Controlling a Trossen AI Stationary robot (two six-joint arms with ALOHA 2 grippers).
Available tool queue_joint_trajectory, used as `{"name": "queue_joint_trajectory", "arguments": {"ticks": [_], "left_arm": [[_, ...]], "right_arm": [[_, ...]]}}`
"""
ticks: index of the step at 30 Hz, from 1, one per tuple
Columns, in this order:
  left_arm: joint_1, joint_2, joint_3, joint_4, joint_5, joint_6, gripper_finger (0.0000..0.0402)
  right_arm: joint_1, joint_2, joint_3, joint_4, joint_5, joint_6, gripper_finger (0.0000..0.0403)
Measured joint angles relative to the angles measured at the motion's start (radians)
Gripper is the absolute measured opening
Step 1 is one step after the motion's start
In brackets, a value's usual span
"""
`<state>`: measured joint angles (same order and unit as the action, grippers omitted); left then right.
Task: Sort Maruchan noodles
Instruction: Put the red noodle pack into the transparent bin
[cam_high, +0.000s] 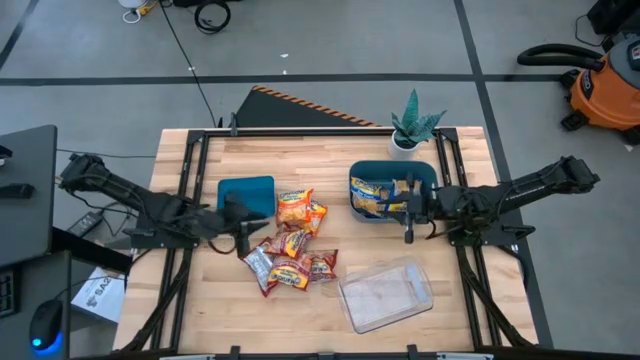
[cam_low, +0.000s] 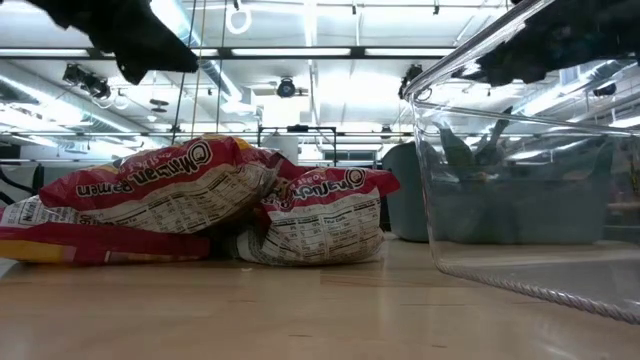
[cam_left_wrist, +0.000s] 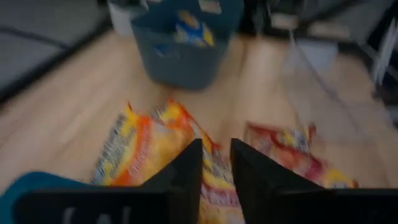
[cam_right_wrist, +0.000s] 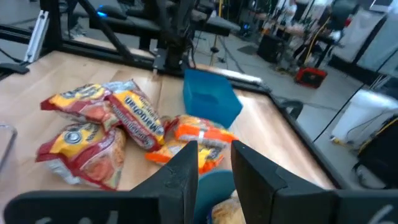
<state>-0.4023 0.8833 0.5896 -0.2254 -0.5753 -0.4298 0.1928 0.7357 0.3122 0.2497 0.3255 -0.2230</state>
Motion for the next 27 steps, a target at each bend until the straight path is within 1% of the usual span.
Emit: {"name": "queue_joint_trajectory", "arguments": {"ticks": [4,7,9,13,15,21,27], "left_arm": [[-0.001,0.113,0.139,-0.183,0.145,-0.067,0.012],[-0.002,0.199,0.229,-0.319,0.214,-0.13,0.0123],[-0.002,0.255,0.284,-0.398,0.248,-0.136,0.0122],[-0.005,0.369,0.366,-0.502,0.259,-0.117,0.0118],[-0.014,0.421,0.383,-0.511,0.259,-0.085,0.0117],[-0.046,0.547,0.386,-0.523,0.263,-0.052,0.0117],[-0.054,0.62,0.386,-0.537,0.259,-0.033,0.0117]], "right_arm": [[0.0,-0.015,0.001,0.022,0.046,-0.042,0.0102],[0.0,-0.024,0.001,0.02,0.085,-0.048,0.0102],[0.0,-0.024,0.001,0.019,0.116,-0.086,0.0103],[0.0,-0.021,0.001,0.021,0.175,-0.153,0.0103],[0.0,-0.021,0.001,0.036,0.2,-0.167,0.0103],[0.0,-0.021,0.002,0.063,0.224,-0.197,0.0103],[0.0,-0.021,0.002,0.064,0.224,-0.197,0.0101]]}}
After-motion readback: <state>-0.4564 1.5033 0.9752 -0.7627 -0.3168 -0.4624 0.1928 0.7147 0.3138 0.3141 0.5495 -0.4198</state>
